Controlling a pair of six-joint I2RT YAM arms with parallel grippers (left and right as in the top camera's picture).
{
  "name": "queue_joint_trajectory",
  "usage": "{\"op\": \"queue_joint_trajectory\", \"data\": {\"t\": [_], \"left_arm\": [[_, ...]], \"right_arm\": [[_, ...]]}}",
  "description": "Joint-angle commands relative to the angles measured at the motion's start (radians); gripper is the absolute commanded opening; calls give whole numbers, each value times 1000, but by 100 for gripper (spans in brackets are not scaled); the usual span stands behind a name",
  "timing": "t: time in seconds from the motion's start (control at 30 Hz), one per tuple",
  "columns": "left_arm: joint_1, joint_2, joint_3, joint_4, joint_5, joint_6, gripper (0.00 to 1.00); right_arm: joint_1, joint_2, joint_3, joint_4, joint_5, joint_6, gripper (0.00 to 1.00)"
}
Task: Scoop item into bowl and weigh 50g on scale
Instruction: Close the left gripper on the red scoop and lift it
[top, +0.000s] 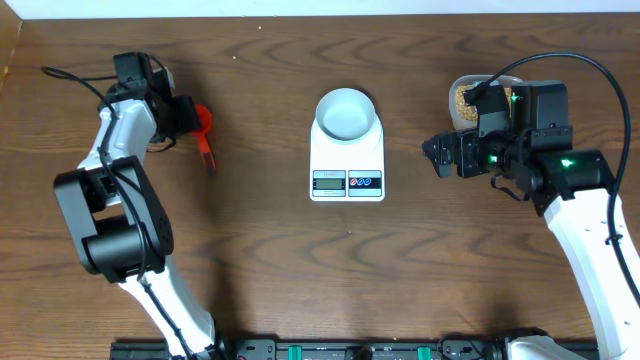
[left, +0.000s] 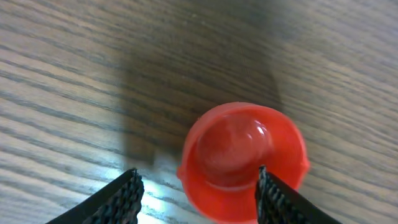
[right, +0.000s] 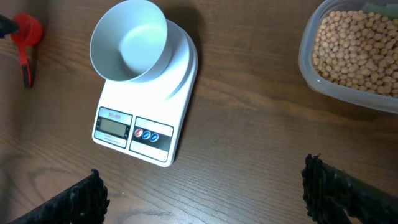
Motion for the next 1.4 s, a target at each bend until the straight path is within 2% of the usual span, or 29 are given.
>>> {"op": "queue_joint_trajectory", "data": {"t": [0.0,0.3,0.47,1.07,1.37], "left_arm": [[5,28,20,10,-13,3,56],[5,68,20,54,-13,3,51],[5,73,20,72,-13,3,45],[5,73,20,84,-12,-2,8],[5,44,21,119,-13,-212,7]], "right_arm": [[-6,10,20,-4,-14,11,98],[-6,10,20,-4,-13,11,98],[-6,10,20,-5,-13,11,99],[-6,10,20,-4,-13,30,99],[-6,10,19,3,-13,49,99]]}}
